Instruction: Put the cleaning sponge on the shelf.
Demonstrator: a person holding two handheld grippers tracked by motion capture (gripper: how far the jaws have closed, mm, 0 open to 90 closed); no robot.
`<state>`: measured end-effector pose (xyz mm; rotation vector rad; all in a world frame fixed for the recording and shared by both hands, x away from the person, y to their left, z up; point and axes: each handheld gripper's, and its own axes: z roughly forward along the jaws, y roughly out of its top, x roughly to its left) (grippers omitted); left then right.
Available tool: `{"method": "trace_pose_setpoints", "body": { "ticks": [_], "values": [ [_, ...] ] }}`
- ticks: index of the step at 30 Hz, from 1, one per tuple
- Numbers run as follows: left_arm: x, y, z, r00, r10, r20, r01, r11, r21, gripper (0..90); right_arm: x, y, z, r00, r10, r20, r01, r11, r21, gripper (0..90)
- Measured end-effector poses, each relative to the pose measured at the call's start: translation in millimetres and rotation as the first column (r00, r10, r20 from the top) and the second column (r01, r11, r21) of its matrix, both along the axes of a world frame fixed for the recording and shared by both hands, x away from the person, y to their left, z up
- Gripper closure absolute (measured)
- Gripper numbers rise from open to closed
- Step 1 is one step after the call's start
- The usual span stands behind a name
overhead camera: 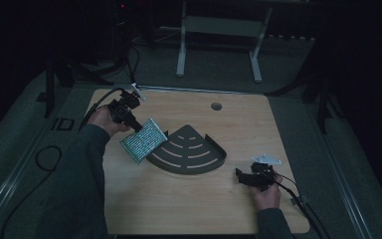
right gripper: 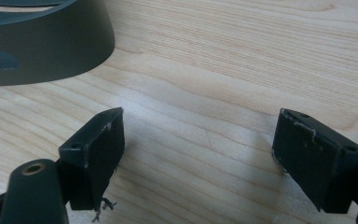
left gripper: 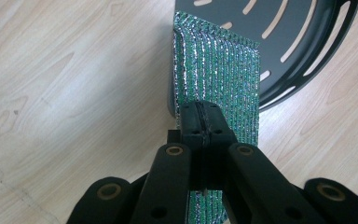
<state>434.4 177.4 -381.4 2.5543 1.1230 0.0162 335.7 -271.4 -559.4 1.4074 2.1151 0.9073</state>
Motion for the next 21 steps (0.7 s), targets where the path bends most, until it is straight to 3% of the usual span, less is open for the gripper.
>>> {"method": "trace_pose_setpoints", "body": {
  "ticks": [21],
  "values": [
    [15.4, -35.8, 1.6, 0.9977, -0.046, 0.049, 0.045, 0.9989, 0.015, 90.0, 0.4, -0.2, -0.1, 1.0000, 0.003, 0.003, -0.003, 1.000, -0.002, 16.4]
  ]
}}
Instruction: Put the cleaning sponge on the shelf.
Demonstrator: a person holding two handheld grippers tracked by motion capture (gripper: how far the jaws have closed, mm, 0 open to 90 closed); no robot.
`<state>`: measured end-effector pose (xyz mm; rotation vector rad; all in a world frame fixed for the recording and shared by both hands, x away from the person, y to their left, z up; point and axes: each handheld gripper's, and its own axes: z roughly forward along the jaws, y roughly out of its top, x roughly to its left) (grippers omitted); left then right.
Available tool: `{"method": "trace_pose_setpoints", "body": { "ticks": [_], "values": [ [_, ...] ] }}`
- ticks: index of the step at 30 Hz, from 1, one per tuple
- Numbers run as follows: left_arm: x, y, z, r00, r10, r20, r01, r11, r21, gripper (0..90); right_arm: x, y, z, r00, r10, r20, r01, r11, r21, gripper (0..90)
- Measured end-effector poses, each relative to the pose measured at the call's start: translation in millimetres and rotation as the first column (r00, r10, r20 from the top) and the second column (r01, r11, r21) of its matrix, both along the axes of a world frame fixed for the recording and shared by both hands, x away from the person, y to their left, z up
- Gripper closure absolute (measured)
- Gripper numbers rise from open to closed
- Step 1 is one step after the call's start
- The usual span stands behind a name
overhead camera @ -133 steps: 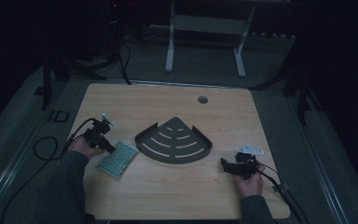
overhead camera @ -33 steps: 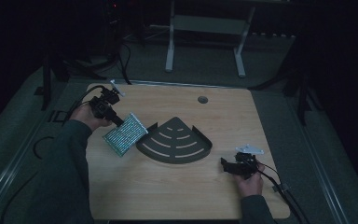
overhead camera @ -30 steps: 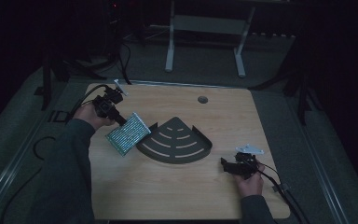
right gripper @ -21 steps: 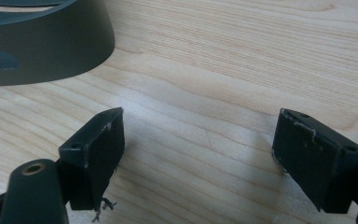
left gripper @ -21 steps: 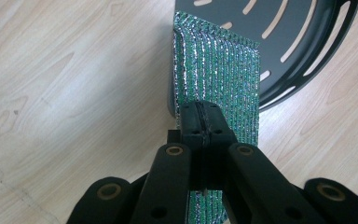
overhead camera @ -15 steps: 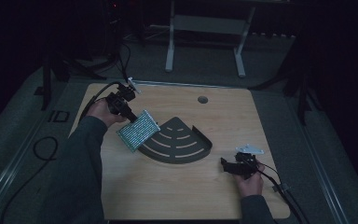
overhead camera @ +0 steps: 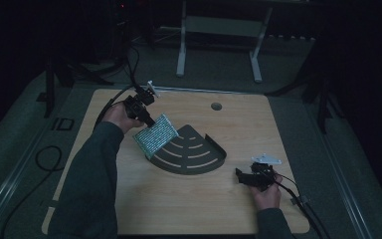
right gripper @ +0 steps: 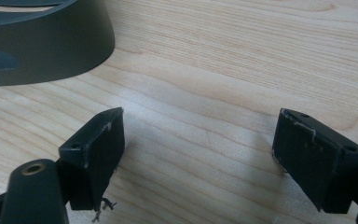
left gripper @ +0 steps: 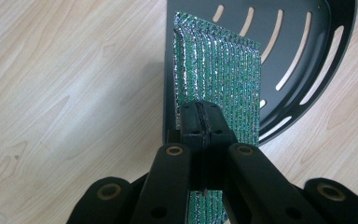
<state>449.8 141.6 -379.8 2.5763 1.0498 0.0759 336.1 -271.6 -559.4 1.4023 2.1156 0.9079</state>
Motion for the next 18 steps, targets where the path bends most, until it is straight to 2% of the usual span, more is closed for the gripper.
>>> {"method": "trace_pose_setpoints", "body": {
  "ticks": [5, 15, 18],
  "values": [
    [1.9, -9.0, -6.2, 0.9999, -0.016, 0.003, 0.016, 0.9999, -0.001, 90.0, 0.0, 0.1, 0.1, 1.0000, -0.001, -0.003, 0.001, 1.000, 0.002, 16.4],
    [7.0, -15.8, -13.3, 0.9994, -0.034, 0.003, 0.034, 0.9994, 0.010, 90.0, 0.0, 0.1, 0.0, 1.0000, -0.001, -0.003, 0.001, 1.000, 0.002, 16.4],
    [9.2, -18.6, -17.0, 0.9992, -0.038, -0.009, 0.038, 0.9992, 0.014, 90.0, 0.0, 0.1, 0.1, 1.0000, -0.001, -0.003, 0.001, 1.000, 0.001, 16.4]
  ]
}}
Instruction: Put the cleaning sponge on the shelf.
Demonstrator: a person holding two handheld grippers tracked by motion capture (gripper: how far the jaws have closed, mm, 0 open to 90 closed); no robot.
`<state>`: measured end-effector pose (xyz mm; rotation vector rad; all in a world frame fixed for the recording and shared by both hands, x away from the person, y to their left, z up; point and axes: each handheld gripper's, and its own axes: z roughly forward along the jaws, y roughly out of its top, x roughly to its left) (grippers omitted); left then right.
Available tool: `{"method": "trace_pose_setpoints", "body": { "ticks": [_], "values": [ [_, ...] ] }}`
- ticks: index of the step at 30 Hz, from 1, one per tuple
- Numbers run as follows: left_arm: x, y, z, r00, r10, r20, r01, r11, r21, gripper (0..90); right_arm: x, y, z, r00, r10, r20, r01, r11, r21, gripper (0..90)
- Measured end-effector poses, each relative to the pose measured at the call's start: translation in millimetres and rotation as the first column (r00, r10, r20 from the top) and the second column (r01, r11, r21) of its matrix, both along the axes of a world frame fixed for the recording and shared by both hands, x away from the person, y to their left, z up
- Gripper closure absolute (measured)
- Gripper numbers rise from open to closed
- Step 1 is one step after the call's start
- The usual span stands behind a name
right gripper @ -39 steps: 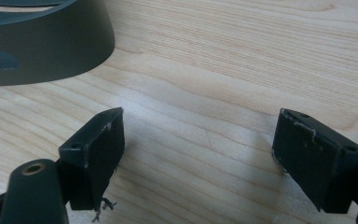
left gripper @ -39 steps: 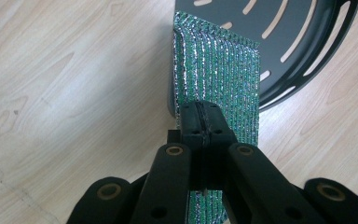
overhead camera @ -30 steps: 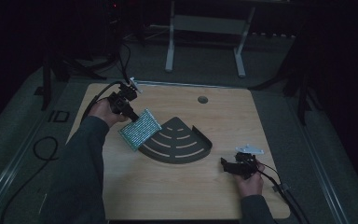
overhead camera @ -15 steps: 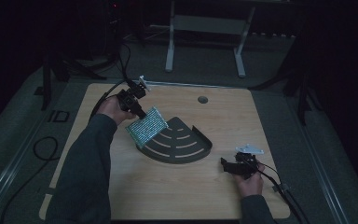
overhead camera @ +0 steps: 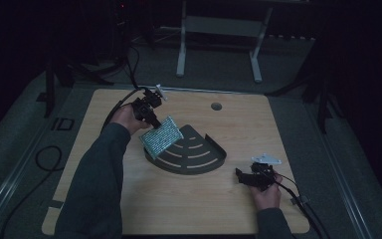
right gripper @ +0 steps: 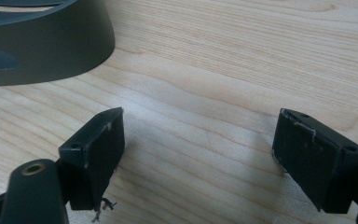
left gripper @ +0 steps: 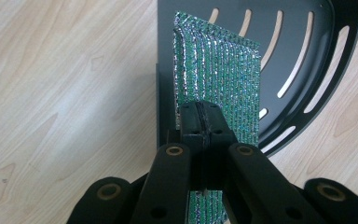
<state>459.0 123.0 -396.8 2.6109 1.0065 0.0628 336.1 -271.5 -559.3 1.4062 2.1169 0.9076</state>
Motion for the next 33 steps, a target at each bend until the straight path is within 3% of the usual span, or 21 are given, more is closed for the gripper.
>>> {"method": "trace_pose_setpoints", "body": {
  "ticks": [33],
  "values": [
    [12.8, -19.8, -23.0, 0.9997, -0.018, 0.018, 0.017, 0.9991, 0.038, 90.0, 0.5, -0.2, 0.0, 1.0000, 0.003, 0.000, -0.003, 1.000, 0.000, 16.5]
  ]
}}
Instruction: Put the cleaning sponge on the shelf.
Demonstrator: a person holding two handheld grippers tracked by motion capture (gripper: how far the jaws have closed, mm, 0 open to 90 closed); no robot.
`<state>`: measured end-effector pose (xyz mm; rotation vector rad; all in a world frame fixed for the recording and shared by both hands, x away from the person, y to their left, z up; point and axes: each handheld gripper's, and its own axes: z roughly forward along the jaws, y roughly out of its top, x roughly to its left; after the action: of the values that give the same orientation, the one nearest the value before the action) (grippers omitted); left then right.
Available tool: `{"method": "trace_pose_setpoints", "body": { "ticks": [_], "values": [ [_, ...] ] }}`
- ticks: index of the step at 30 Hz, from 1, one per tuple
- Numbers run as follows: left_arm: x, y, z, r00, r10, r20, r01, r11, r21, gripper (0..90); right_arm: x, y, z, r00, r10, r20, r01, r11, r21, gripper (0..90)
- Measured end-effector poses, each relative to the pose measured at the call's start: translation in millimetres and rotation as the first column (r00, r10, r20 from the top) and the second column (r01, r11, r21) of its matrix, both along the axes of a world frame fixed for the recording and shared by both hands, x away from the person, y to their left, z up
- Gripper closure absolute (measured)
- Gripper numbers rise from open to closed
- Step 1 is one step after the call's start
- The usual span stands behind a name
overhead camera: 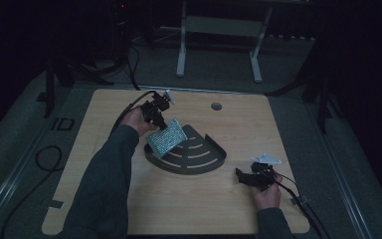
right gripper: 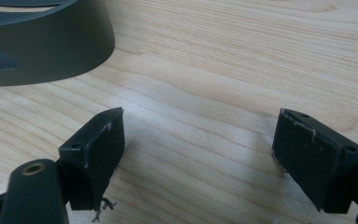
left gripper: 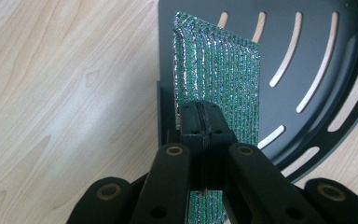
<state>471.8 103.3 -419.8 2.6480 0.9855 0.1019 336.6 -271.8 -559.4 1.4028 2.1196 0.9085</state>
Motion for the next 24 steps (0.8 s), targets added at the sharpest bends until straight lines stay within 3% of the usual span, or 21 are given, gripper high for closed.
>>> {"method": "trace_pose_setpoints", "body": {
  "ticks": [24],
  "values": [
    [0.3, -11.8, -15.6, 0.9999, -0.013, 0.011, 0.012, 0.9989, 0.045, 90.0, 0.2, -0.2, 0.0, 1.0000, 0.002, 0.000, -0.002, 1.000, 0.000, 16.4]
  ]
}}
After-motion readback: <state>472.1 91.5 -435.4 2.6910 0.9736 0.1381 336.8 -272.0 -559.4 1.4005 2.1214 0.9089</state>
